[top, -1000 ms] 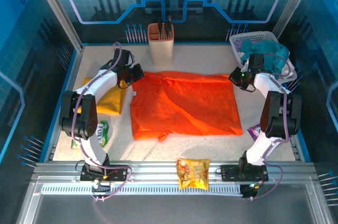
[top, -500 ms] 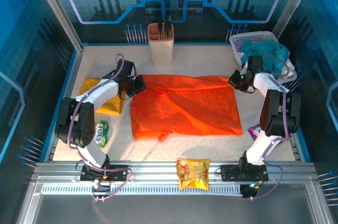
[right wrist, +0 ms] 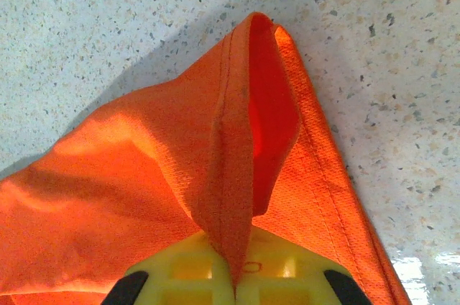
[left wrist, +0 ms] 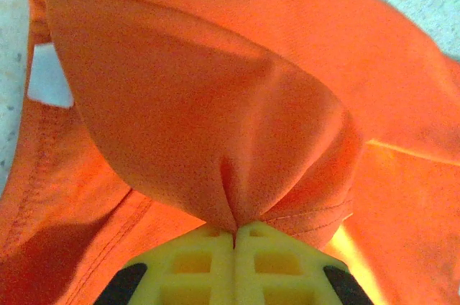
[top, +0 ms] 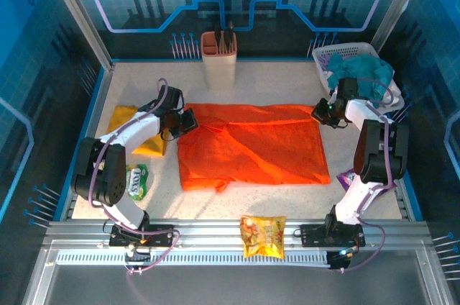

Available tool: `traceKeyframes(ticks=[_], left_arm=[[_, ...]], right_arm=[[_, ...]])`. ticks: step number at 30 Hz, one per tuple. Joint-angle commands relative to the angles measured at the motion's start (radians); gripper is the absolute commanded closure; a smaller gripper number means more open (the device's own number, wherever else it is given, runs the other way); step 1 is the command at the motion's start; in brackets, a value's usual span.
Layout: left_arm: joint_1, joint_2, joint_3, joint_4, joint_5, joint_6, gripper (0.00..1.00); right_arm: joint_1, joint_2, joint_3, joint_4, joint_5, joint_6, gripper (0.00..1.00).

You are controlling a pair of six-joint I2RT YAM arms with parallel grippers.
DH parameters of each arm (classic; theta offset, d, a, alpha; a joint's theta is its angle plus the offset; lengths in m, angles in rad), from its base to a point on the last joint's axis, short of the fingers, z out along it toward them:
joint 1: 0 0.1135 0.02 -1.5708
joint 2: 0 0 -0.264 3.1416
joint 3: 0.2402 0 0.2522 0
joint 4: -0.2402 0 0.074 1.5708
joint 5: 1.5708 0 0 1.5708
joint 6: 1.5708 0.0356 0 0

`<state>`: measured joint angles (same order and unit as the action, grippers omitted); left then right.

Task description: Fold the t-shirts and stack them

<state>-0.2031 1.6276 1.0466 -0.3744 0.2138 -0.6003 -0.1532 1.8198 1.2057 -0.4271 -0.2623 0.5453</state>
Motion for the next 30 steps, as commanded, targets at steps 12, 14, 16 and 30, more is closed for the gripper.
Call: traceKeyframes(ticks=[12,14,16,30], left_arm=[[0.054,-0.051,0.08,-0.209,-0.05,0.079,0.58],[0.076,-0.054,0.129,-0.228,-0.057,0.096,0.57],[0.093,-0.044,0.183,-0.248,-0.056,0.109,0.57],[0.095,0.161,0.332,-0.103,0.102,0.046,0.58]], right_arm=[[-0.008,-0.05,0.07,-0.117,0.045,-0.027,0.36],[0.001,-0.063,0.086,-0.13,0.073,-0.034,0.33],[0.01,-0.064,0.104,-0.134,0.089,-0.041,0.31],[0.082,-0.008,0.103,-0.015,-0.019,-0.06,0.34]])
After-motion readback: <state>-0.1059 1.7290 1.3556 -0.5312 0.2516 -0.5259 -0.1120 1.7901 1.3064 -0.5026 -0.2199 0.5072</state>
